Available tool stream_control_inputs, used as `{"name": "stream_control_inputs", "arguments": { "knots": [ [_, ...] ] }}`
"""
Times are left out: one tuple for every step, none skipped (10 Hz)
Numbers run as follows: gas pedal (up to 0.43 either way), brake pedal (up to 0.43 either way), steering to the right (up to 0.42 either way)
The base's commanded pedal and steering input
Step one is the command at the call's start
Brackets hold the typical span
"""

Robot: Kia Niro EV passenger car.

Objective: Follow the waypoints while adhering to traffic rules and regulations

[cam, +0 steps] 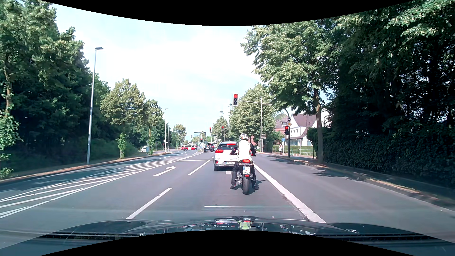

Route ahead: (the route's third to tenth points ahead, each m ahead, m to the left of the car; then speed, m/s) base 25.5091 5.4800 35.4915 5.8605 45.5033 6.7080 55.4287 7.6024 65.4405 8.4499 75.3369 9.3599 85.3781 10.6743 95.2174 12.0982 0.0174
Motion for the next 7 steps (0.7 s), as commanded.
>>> {"name": "stream_control_inputs", "arguments": {
  "knots": [
    [0.000, 0.000, -0.007],
    [0.000, 0.000, -0.007],
    [0.000, 0.000, -0.007],
    [0.000, 0.000, -0.007],
    [0.000, 0.000, -0.007],
    [0.000, 0.000, -0.007],
    [0.000, 0.000, -0.007]
  ]
}}
